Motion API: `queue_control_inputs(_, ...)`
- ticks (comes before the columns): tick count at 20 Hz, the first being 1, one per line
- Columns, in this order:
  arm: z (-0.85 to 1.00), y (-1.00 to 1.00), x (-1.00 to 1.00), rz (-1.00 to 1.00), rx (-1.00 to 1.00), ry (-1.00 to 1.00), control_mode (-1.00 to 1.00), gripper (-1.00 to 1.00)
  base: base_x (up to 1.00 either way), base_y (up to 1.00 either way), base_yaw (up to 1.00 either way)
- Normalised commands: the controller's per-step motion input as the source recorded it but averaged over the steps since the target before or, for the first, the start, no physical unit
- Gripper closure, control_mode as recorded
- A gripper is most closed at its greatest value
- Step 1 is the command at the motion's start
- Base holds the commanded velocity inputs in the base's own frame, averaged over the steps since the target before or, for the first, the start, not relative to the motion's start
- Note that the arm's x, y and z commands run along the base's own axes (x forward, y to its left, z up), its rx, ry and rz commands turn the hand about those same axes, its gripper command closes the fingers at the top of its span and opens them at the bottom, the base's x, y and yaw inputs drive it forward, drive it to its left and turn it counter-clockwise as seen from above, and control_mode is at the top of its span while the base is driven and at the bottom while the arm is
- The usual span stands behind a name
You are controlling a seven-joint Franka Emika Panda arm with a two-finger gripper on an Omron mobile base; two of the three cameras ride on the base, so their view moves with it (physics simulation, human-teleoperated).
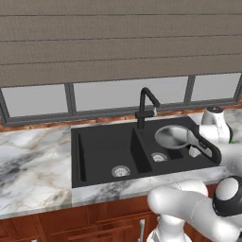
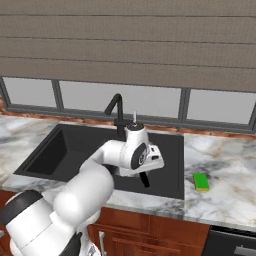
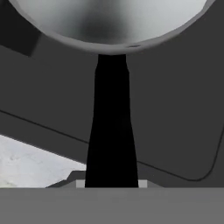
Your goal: Pick the pan and sponge and place them into the sink. Then turn on the water.
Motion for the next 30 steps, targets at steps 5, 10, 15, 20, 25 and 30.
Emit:
queue_control_inputs(5, 0.00, 0.70, 0.00, 0.04, 0.00, 0.00, -1.00, 1.00, 0.00, 0.00, 0.00)
queue_control_inputs(10, 0.03, 0.65, 0.00, 0.03, 0.00, 0.00, -1.00, 1.00, 0.00, 0.00, 0.00)
queue_control_inputs(15, 0.04, 0.61, 0.00, 0.03, 0.00, 0.00, -1.00, 1.00, 0.00, 0.00, 0.00)
queue_control_inputs(20, 0.00, 0.51, 0.08, 0.00, 0.00, 0.00, -1.00, 1.00, 0.00, 0.00, 0.00)
queue_control_inputs(25, 0.00, 0.49, 0.16, 0.00, 0.00, 0.01, -1.00, 1.00, 0.00, 0.00, 0.00)
queue_control_inputs(30, 0.00, 0.42, 0.29, 0.00, -0.02, 0.02, -1.00, 1.00, 0.00, 0.00, 0.00)
